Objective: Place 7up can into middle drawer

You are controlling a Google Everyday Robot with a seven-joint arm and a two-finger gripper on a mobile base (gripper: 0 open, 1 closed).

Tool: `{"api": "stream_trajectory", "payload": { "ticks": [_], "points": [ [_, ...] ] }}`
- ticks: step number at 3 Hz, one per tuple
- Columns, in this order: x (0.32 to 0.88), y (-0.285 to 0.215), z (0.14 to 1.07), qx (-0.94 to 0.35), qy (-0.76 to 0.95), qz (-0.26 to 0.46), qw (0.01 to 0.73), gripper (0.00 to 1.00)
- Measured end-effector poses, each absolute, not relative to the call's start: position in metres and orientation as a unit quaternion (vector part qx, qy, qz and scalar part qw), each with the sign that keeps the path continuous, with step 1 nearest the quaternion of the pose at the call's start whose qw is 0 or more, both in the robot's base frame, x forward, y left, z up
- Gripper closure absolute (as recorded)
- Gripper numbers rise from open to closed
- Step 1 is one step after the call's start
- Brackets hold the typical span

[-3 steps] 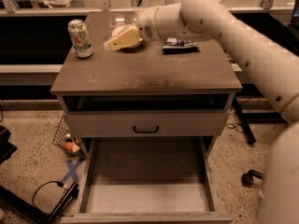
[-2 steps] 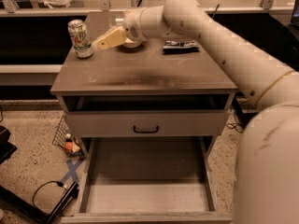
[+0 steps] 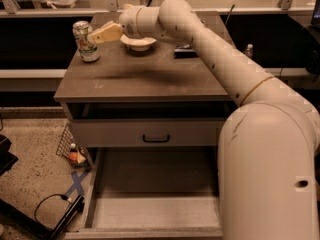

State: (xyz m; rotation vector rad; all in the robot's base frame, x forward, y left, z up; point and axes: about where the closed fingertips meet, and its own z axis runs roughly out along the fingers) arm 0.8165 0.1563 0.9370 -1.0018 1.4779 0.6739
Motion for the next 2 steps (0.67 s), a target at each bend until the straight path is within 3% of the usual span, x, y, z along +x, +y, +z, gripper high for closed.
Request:
{"api": "stream_trajectory", "payload": {
  "ticks": [1,2],
  "points": [
    [0.809,0.161,0.935,-0.427,0.634,0.289,0.576,0.00],
    [0.809,0.196,0.914,-0.430,0.627,0.304,0.574,0.00]
  ]
}}
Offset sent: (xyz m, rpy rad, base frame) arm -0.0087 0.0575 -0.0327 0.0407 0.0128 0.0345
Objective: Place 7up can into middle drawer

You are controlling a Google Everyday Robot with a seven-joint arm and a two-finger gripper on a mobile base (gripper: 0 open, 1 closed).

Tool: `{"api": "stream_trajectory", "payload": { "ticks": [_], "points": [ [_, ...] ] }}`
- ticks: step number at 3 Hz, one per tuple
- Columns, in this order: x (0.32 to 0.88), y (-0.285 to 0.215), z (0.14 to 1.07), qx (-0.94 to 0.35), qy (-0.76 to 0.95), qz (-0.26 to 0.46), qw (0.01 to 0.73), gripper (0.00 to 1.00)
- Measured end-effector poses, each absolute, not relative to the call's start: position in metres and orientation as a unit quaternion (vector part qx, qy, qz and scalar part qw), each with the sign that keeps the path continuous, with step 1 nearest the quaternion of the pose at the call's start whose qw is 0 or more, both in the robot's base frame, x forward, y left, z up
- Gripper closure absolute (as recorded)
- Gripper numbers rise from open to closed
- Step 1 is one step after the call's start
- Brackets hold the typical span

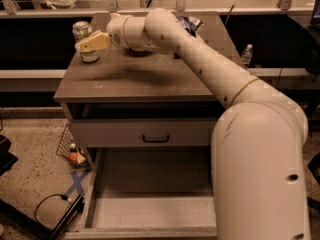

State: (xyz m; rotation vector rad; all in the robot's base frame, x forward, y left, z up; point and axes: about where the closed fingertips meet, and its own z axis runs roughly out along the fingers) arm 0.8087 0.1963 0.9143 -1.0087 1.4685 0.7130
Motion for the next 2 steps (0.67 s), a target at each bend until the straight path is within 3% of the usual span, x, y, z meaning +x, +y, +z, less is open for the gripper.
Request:
{"api": "stream_trajectory", "payload": {
  "ticks": [1,2],
  "points": [
    [0.820,0.215,0.911,-0.434,0.617,0.310,0.579,0.00],
    [0.829,0.232,0.907,-0.436,0.611,0.319,0.578,0.18]
  ]
}}
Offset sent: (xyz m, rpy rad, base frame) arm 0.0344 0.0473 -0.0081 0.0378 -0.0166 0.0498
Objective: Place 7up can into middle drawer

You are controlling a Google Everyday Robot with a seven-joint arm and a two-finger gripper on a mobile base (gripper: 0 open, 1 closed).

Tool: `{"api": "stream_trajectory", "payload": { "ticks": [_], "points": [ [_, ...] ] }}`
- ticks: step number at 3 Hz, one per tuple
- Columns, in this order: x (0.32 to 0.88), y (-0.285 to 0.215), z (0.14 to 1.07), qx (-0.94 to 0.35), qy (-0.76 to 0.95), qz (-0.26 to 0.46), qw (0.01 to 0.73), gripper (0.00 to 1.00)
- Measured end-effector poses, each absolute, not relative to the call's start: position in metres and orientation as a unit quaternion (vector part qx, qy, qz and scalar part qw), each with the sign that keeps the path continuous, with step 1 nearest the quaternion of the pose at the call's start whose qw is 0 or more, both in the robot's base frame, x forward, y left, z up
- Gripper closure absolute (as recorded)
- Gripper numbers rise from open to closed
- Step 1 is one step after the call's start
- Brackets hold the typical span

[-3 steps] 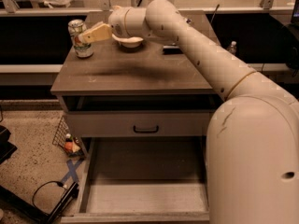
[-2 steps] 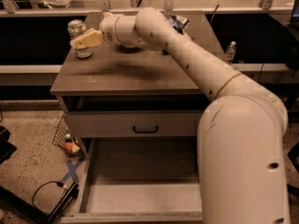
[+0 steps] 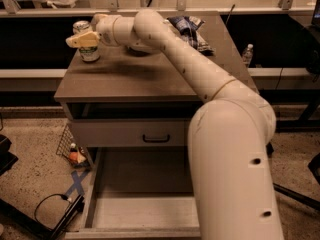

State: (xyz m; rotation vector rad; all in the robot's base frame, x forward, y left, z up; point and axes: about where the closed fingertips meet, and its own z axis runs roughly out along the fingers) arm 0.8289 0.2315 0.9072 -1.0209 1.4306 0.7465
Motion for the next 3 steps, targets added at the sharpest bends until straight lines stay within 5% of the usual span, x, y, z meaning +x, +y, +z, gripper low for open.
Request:
{"api": "stream_trajectory", "payload": {
  "ticks": [3],
  "points": [
    [0.8358,0.2507,0.9021,-0.436,0.609,0.331,0.574,0.88]
  ]
}}
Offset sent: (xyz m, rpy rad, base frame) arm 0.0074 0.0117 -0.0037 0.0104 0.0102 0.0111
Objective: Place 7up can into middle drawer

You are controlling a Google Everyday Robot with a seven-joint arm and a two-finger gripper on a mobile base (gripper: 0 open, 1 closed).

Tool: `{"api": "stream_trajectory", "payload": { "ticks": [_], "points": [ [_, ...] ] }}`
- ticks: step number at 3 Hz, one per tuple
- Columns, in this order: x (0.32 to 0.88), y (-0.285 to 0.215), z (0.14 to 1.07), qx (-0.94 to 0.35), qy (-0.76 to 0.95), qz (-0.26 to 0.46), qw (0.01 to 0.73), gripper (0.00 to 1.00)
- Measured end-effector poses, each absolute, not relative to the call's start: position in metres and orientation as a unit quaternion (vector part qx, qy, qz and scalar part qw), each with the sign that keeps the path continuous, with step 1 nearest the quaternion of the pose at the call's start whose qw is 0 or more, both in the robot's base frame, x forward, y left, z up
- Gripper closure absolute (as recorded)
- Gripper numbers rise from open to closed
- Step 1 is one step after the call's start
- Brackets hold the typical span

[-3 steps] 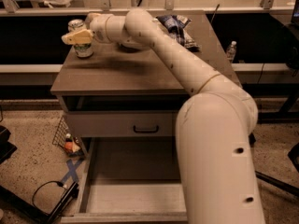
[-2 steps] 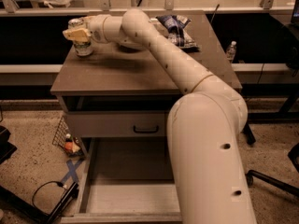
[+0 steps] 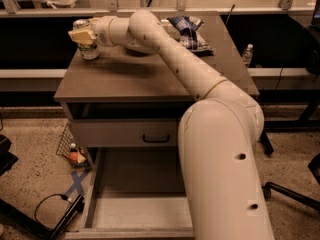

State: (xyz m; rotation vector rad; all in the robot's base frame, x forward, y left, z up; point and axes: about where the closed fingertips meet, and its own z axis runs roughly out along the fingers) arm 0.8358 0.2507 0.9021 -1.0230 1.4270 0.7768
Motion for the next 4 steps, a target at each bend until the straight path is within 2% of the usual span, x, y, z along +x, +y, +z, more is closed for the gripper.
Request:
{"api": "stream_trajectory", "payload": {
  "ticks": [1,2,4],
  "points": [
    [0.832,0.247,0.917,-0.441,0.605,0.324,0.578,1.00],
    [0.802,0.205,0.985,-0.422,0.584,0.297,0.627,1.00],
    [0.685,0.114,1.012,-0.410,0.605,0.244,0.638,1.00]
  ]
}}
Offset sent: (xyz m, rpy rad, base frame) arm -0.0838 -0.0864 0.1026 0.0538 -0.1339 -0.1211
